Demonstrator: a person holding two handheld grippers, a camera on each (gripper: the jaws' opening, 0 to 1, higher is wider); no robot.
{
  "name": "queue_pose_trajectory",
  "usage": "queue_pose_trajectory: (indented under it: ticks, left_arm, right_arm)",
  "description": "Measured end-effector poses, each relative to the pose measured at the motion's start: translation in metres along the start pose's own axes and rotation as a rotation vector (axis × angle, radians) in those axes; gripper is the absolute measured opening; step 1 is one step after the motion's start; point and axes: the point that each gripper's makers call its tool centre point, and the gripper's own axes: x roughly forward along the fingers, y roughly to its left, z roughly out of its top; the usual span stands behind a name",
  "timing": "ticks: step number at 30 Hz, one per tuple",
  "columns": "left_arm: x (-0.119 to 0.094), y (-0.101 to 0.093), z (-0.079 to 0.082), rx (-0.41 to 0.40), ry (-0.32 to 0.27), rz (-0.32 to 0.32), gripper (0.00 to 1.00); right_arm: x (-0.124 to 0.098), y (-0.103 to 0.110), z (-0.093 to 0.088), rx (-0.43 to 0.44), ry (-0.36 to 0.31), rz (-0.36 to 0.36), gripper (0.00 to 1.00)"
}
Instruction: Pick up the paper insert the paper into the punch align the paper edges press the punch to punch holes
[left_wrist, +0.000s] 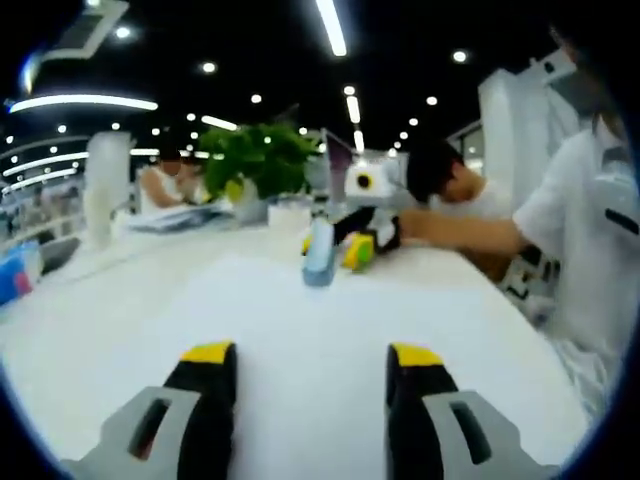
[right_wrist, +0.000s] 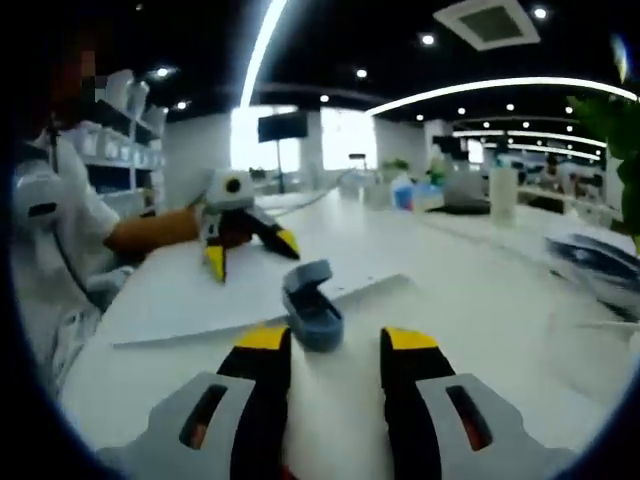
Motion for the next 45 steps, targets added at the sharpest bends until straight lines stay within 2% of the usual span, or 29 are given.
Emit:
queue_pose_trajectory:
  ticks: [3, 6, 8, 13, 17, 42, 45]
  left_arm:
    - [0.000, 0.001, 0.001, -0.013, -0.004, -0.006, 0.60]
    - [0.000, 0.000, 0.000, -0.012, -0.005, -0.007, 0.60]
    - [0.003, -0.008, 0.001, -0.007, -0.004, -0.005, 0.59]
    - [0.003, -0.009, 0.000, -0.001, -0.003, 0.000, 0.57]
    - [0.003, -0.009, 0.000, -0.003, -0.003, 0.008, 0.55]
    - [0.003, -0.019, -0.002, 0.008, -0.001, 0.021, 0.53]
    - [0.003, -0.015, -0.002, 0.010, 0.000, 0.022, 0.53]
  right_arm:
    - [0.007, 0.003, 0.004, -0.025, -0.006, 0.066, 0.36]
    - [0.012, 0.013, 0.001, -0.045, 0.014, 0.116, 0.28]
    - [0.012, 0.017, 0.001, -0.045, 0.017, 0.130, 0.24]
    - [0.010, 0.022, 0.000, -0.053, 0.014, 0.155, 0.23]
    - [0.008, 0.036, -0.002, -0.078, 0.016, 0.181, 0.23]
    - [0.002, 0.046, -0.008, -0.094, 0.026, 0.214, 0.23]
    - [0.002, 0.045, -0.008, -0.097, 0.026, 0.210, 0.23]
